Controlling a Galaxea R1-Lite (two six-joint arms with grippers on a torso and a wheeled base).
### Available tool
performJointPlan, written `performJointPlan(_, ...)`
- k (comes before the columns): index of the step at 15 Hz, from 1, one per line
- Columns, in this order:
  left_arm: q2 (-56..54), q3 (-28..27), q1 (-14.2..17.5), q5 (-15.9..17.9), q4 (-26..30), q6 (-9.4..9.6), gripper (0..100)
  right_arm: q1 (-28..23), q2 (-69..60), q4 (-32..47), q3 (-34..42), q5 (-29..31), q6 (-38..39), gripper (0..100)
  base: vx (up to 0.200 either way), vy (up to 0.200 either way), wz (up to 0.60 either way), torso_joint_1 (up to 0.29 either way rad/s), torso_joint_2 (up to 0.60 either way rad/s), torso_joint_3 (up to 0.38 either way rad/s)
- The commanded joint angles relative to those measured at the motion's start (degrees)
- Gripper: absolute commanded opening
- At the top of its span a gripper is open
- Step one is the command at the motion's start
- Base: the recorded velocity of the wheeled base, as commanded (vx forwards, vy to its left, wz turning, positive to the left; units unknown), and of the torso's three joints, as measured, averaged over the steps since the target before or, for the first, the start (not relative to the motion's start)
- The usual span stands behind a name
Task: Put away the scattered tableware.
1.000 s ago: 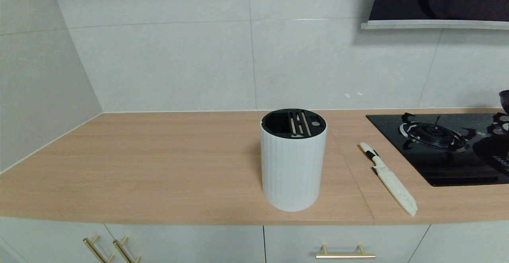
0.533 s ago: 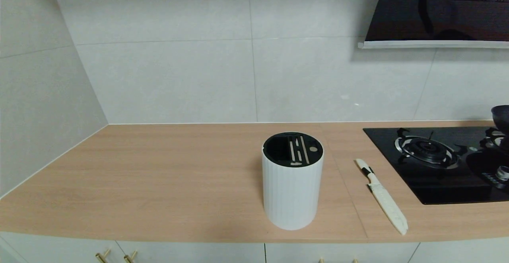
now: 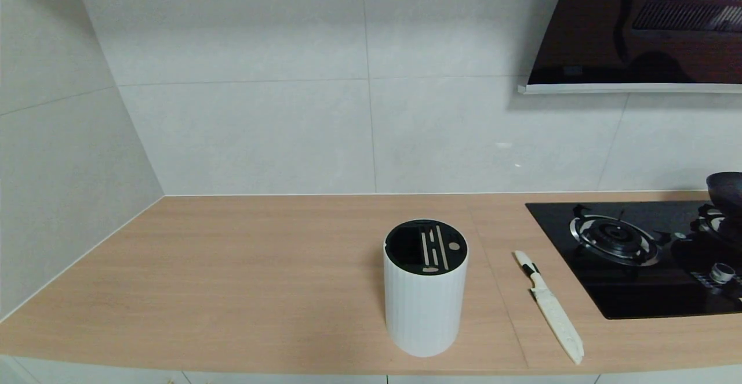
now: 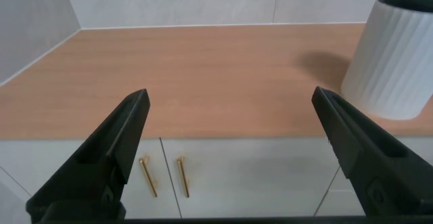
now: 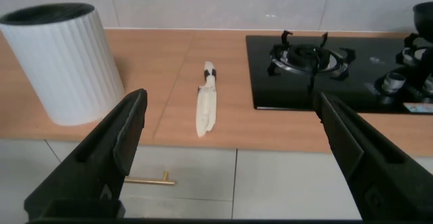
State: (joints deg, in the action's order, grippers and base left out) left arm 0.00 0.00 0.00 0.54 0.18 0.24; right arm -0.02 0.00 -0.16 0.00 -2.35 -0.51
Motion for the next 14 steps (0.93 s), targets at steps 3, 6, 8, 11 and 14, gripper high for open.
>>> performJointPlan(3,0.00,0.00,0.00,-0.01,-0.01,0.02,100,0.02,0.00,-0.02,0.00,-0.02,-0.02,100,0.000,0.000,0.00,0.022,-0.04,-0.024)
performJointPlan(6,0.00,0.00,0.00,-0.01,-0.01,0.02,100,0.02,0.00,-0.02,0.00,-0.02,-0.02,100,0.000,0.000,0.00,0.000,0.00,0.000)
performJointPlan(8,0.00,0.00,0.00,-0.01,-0.01,0.02,100,-0.06,0.00,-0.02,0.00,-0.02,0.07,100,0.000,0.000,0.00,0.000,0.00,0.000)
performJointPlan(11,0.00,0.00,0.00,-0.01,-0.01,0.02,100,-0.06,0.00,-0.02,0.00,-0.02,0.07,100,0.000,0.000,0.00,0.000,0.00,0.000)
performJointPlan(14,0.00,0.00,0.00,-0.01,-0.01,0.02,100,-0.06,0.00,-0.02,0.00,-0.02,0.07,100,0.000,0.000,-0.20,-0.001,0.00,-0.001)
